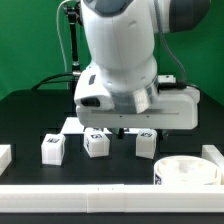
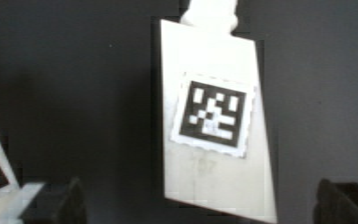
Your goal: Assemble stool
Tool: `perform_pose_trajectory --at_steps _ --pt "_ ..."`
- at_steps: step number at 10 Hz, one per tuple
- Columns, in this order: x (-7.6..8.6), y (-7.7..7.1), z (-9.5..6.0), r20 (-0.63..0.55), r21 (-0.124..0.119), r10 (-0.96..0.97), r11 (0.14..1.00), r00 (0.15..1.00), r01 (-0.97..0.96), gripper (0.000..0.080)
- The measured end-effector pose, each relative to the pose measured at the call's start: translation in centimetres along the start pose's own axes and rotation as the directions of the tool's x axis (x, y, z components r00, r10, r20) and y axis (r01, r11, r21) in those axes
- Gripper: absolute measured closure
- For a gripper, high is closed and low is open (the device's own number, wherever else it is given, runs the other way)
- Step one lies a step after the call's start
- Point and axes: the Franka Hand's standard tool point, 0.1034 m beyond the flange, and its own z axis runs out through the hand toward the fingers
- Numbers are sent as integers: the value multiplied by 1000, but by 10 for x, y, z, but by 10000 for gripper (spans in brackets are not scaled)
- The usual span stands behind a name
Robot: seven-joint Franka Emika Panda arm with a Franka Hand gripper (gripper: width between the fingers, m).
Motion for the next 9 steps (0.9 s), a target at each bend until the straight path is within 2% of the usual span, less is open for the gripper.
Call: perform_pose_trajectory --at_steps 1,3,4,5,7,9 --pt "-2 0 3 101 -7 0 1000 995 1 150" --pt "0 1 6 206 -12 -5 1000 978 7 150" --pt "-7 3 10 297 -19 -4 1000 955 10 150" --pt "-7 3 13 403 -38 22 999 915 -7 150" --pt "-1 6 15 505 -46 22 999 863 1 150" --pt "7 2 22 486 -49 17 999 874 8 150"
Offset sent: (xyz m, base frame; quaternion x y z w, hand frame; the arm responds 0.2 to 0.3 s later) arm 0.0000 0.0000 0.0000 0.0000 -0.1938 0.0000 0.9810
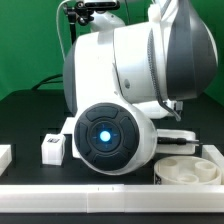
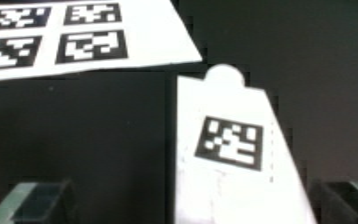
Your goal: Assemble stool
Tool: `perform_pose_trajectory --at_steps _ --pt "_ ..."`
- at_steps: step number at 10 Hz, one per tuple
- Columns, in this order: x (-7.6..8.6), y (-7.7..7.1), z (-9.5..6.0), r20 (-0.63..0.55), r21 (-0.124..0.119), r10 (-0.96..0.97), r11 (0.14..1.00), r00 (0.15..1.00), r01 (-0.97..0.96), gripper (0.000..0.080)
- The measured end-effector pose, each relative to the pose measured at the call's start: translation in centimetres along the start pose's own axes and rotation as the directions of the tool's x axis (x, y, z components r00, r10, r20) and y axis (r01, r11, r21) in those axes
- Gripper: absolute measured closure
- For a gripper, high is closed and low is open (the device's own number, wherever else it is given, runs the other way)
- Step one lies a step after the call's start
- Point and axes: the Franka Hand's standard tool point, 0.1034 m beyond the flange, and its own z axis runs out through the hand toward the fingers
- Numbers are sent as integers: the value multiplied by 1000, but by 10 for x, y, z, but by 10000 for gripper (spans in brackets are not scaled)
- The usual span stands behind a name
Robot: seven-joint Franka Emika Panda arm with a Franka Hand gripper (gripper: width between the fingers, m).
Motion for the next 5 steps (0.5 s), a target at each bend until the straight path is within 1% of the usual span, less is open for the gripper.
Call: perform_pose_trajectory --at_steps 2,4,5 --pt "4 -5 3 -19 -5 -22 1000 1000 22 152" --pt "5 -8 5 -27 -11 -27 1000 999 26 435" --pt "5 -9 5 -28 -12 -29 1000 999 29 435"
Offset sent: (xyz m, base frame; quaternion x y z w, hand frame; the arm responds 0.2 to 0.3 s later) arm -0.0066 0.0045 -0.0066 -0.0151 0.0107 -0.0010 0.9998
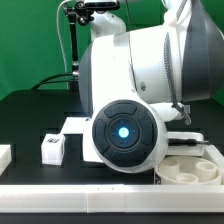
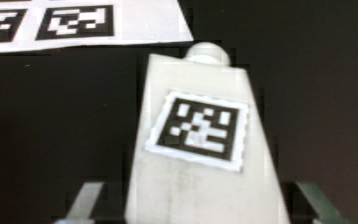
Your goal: Assemble stool
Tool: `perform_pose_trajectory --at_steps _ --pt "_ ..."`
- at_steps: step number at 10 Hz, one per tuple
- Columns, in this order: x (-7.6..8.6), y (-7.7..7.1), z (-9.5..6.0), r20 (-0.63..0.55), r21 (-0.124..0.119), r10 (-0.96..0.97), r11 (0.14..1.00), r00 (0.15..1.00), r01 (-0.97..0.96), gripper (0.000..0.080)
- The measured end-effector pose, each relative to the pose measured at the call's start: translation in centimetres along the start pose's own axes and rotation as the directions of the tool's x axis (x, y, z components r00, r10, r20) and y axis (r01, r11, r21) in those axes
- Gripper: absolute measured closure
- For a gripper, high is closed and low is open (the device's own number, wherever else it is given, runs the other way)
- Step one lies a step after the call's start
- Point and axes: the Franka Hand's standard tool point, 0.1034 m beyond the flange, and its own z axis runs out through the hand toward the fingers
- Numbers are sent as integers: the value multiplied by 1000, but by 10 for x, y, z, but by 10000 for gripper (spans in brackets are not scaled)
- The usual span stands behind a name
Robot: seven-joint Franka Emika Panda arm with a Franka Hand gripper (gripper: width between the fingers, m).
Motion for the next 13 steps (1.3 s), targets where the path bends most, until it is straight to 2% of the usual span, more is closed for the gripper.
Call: perform_pose_trajectory --at_steps 1,4,5,7,8,9,13 --pt "0 0 0 0 -1 -5 1000 1000 5 473" --pt "-2 -2 -4 -9 -3 -75 997 997 75 473" --pt "-7 -3 -12 -22 -3 -115 993 993 115 473" --pt "-28 -5 -34 -7 2 -139 990 990 139 473" --pt "-34 -7 -48 -21 -2 -147 989 989 147 472" --pt "-36 -10 -54 -36 -6 -155 988 987 155 472" --pt "-26 -13 -61 -106 -9 -161 987 981 161 472"
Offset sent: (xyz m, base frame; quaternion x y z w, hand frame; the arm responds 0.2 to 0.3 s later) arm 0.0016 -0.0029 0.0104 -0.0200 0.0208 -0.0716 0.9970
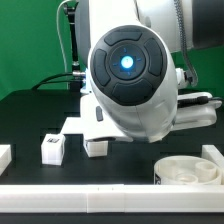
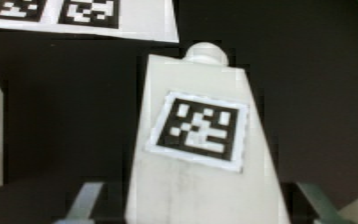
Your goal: Assemble stool
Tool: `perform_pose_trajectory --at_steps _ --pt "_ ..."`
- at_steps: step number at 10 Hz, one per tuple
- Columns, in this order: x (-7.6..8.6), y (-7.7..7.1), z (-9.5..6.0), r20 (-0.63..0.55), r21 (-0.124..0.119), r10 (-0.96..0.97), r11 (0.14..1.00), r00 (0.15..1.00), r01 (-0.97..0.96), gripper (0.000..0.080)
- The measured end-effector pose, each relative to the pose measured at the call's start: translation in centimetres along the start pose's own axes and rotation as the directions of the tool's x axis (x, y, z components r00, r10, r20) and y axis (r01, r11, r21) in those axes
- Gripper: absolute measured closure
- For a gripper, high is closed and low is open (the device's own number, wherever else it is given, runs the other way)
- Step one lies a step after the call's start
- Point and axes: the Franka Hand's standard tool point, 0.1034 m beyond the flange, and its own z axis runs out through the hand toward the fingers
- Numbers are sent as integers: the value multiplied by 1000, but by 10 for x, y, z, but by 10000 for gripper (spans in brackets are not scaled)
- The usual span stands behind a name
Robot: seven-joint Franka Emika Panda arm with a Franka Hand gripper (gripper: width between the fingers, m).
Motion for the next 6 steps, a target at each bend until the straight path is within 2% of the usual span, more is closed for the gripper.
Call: perform_pose_trajectory --at_steps 1,2,3,4,6 --pt "0 -2 -10 -38 -2 -15 1000 999 15 472" --pt "2 -6 -28 -121 -8 -21 1000 992 20 472" --pt "-5 -11 -47 -222 -15 -25 1000 975 22 472" --pt "-16 -14 -55 -284 -21 -25 1000 959 20 472" --pt "-8 -12 -57 -411 -25 -19 1000 911 10 472"
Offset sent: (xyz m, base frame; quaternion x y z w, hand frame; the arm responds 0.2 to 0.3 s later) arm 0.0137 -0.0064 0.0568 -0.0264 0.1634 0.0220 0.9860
